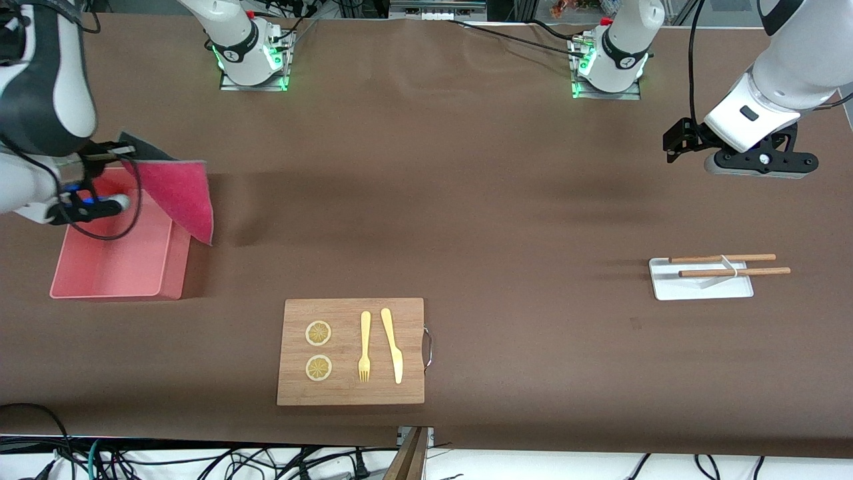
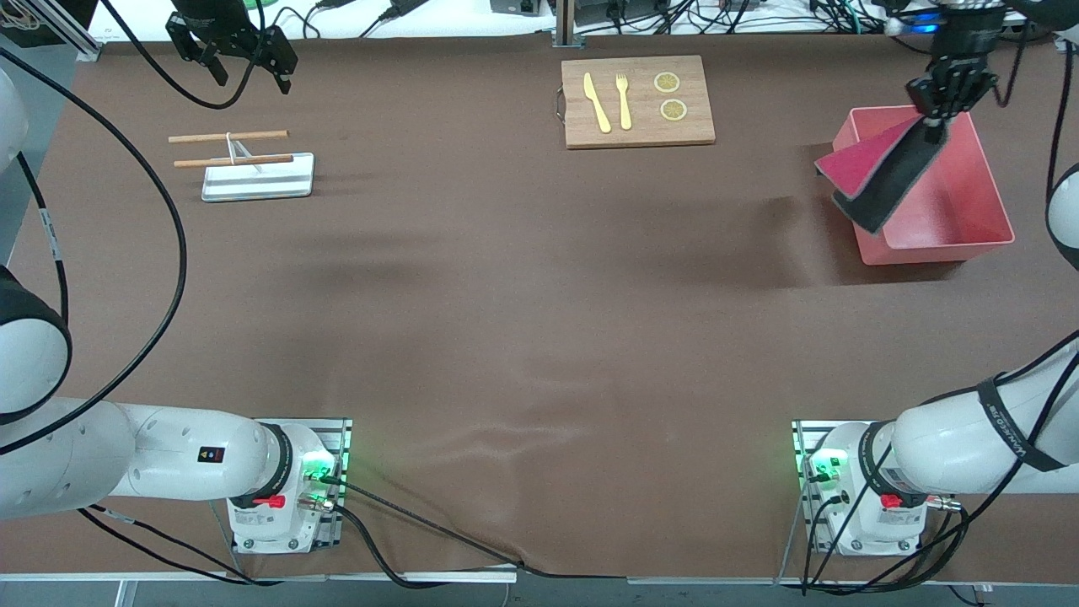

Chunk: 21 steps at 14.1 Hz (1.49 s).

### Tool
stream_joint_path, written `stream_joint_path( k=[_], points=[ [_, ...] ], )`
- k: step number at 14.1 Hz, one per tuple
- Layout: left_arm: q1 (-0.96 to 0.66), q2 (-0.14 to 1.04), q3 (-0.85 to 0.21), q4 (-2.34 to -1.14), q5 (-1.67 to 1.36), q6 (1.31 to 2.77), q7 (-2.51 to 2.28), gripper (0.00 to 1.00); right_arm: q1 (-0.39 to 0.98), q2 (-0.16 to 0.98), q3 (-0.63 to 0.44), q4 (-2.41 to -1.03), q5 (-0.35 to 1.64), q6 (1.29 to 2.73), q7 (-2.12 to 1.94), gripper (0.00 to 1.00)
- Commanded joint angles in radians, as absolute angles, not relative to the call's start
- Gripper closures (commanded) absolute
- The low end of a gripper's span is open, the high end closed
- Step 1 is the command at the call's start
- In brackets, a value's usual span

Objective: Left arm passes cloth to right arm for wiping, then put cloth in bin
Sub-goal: 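Carry the cloth with the right gripper over the pink bin, then open the right gripper to drop the cloth into the bin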

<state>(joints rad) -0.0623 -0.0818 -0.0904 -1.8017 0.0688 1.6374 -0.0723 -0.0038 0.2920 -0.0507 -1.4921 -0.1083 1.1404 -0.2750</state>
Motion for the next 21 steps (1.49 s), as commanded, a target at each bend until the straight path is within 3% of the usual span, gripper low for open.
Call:
stream_joint_path(
  k=[1, 8, 18, 21],
  points=[
    [-0.067, -0.084, -0.091, -1.787, 0.094, 1.617, -0.075, 0.0, -0.023, 0.275, -0.086, -1.463, -0.164, 1.118, -0.408, 1.0],
    [-0.067, -0.084, -0.091, -1.787, 0.094, 1.617, -0.077, 0.0, -0.086, 0.259, -0.095, -1.479, -0.299, 1.221, -0.558, 1.0],
    [-0.071, -0.084, -0.091, -1.787, 0.094, 1.617, -0.077, 0.0, -0.097, 0.276, -0.12, -1.5, -0.31, 1.296, -0.594, 1.0],
    [-0.068, -0.084, -0.091, -1.787, 0.092, 1.615, -0.077, 0.0, -0.095, 0.308, -0.11, -1.529, -0.273, 1.39, -0.563, 0.97]
  ],
)
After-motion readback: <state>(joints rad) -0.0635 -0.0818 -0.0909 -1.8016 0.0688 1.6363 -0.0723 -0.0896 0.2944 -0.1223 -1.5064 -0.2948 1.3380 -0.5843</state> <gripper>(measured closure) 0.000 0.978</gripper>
